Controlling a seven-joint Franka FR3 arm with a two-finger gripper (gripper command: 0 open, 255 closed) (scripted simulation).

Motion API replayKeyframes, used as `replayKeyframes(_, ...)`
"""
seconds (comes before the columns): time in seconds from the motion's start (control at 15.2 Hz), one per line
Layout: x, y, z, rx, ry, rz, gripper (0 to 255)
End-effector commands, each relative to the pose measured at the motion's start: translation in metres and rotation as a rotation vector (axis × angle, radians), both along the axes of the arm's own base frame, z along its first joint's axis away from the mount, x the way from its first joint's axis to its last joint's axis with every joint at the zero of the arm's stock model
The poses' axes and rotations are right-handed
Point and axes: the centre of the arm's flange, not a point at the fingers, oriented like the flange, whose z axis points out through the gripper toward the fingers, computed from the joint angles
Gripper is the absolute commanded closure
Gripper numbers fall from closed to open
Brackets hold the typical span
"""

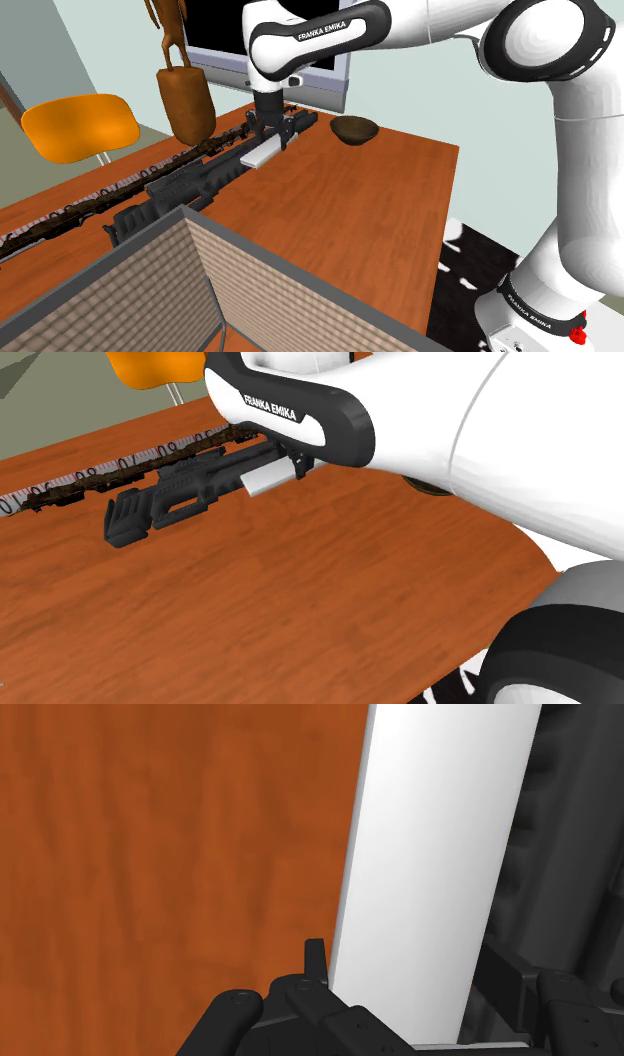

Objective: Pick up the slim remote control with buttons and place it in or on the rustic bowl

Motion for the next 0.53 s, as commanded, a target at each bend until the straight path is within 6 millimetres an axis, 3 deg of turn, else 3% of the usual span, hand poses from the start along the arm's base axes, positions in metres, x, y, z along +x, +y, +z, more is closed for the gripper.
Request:
replayKeyframes(0.0,-0.001,0.000,0.012,0.000,0.000,0.000,255)
replayKeyframes(0.46,-0.001,0.000,0.049,0.000,0.000,0.000,255)
